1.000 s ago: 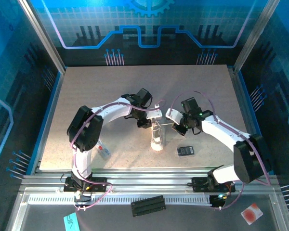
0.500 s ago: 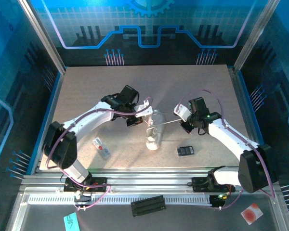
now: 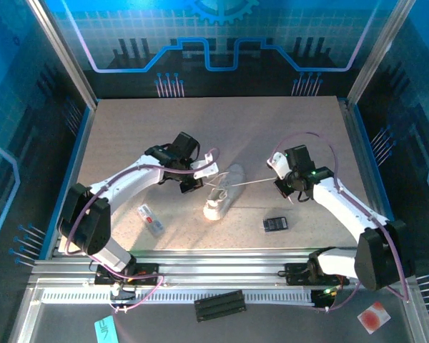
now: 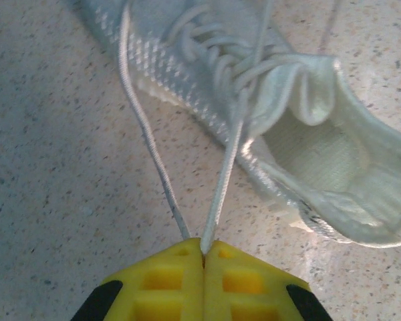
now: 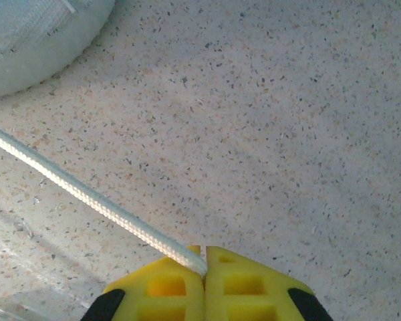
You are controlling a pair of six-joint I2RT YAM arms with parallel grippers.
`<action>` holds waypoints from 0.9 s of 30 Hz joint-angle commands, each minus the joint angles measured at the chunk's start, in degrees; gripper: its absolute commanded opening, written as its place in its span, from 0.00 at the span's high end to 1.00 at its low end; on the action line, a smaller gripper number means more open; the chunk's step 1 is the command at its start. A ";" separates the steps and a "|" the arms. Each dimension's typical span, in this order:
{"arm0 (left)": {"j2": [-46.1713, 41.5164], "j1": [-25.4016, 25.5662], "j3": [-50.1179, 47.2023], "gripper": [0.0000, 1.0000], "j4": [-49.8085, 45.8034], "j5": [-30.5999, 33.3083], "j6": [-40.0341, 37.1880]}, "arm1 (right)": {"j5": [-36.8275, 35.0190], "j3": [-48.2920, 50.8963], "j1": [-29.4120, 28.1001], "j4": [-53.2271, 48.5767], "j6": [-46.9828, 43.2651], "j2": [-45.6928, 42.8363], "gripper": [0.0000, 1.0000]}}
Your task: Tie the shoes
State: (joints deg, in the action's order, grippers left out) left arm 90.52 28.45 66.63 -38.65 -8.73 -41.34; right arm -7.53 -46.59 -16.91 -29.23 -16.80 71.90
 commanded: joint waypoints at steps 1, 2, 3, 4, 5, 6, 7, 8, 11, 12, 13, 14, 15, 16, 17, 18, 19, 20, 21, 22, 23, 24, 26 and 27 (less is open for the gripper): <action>1.67 -3.30 0.14 1.00 -2.00 2.70 4.05 | -3.25 -0.22 1.29 -3.81 4.19 -1.15 1.00; 2.30 -3.98 0.40 1.00 -2.42 2.78 4.60 | -3.36 -0.32 1.63 -4.41 4.61 -0.85 1.00; 2.86 -4.46 0.59 1.00 -2.71 2.99 5.04 | -3.45 -0.43 2.06 -4.86 4.98 -0.51 1.00; 3.61 -4.94 0.77 1.00 -3.03 3.40 5.46 | -3.46 -0.58 2.64 -5.33 5.38 0.11 1.00; 4.22 -5.28 0.91 1.00 -3.22 3.99 6.14 | -3.29 -0.79 3.34 -5.86 5.76 0.78 1.00; 4.83 -5.58 1.02 1.00 -3.56 4.28 6.70 | -3.04 -1.03 3.90 -6.24 6.11 1.44 1.00; 5.46 -5.96 1.20 1.00 -4.02 4.69 7.55 | -2.85 -1.33 4.56 -6.64 6.48 2.15 1.00; 6.01 -6.39 1.31 1.00 -4.54 4.78 8.42 | -2.78 -1.66 5.18 -7.09 6.89 2.98 1.00; 6.64 -7.17 1.14 1.00 -5.91 4.35 11.46 | -1.61 -3.43 6.55 -8.56 7.37 5.88 1.00; 6.64 -7.18 0.89 1.00 -6.20 3.90 12.11 | -1.43 -3.51 6.79 -9.04 7.56 7.01 1.00; 6.30 -7.18 0.42 1.00 -6.42 3.08 13.28 | -0.98 -5.63 7.02 -9.55 7.70 8.48 1.00; 5.98 -7.18 -0.10 1.00 -6.43 2.61 14.38 | -0.55 -6.61 7.12 -9.98 7.74 9.87 1.00; 5.52 -7.14 -0.85 1.00 -6.35 1.81 15.57 | -0.09 -8.02 7.22 -10.71 7.99 11.78 1.00; 5.03 -7.09 -1.57 1.00 -6.23 1.02 16.73 | 0.57 -9.33 7.24 -11.29 8.32 13.32 1.00; 4.53 -7.05 -2.20 1.00 -6.01 0.37 17.79 | 1.23 -10.52 7.19 -11.82 8.79 14.77 1.00; 4.02 -6.84 -2.93 1.00 -5.76 -0.18 18.85 | 2.33 -11.81 7.10 -12.31 9.42 16.17 1.00; 3.60 -6.67 -3.54 1.00 -5.58 -0.59 19.76 | 3.50 -13.01 6.94 -12.56 10.10 17.12 1.00; 3.32 -6.27 -4.05 1.00 -5.43 -0.82 20.61 | 4.61 -13.85 6.51 -12.39 10.79 17.72 1.00; 3.17 -6.04 -4.33 1.00 -5.25 -1.32 21.74 | 6.36 -14.72 5.81 -11.94 11.75 18.13 1.00; 3.17 -5.63 -4.57 1.00 -5.19 -1.81 23.62 | 8.32 -15.56 4.67 -11.36 13.29 18.51 1.00; 3.32 -5.31 -4.58 1.00 -4.92 -2.22 25.70 | 9.61 -16.21 3.43 -10.78 15.17 19.06 1.00; 3.56 -4.95 -4.65 1.00 -4.64 -3.36 28.48 | 11.92 -16.95 1.74 -10.19 17.42 19.99 1.00; 4.21 -4.21 -4.97 1.00 -3.61 -6.07 33.48 | 16.92 -18.27 -1.63 -8.71 22.61 22.69 1.00; 4.48 -3.29 -5.40 1.00 -2.56 -7.19 35.94 | 19.24 -18.90 -3.30 -7.83 25.46 24.52 1.00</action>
State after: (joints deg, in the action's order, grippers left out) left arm 95.29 23.97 62.52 -39.75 -12.69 -14.68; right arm 3.64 -63.44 -16.10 -37.76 -0.38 92.84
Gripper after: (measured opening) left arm 0.045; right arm 0.040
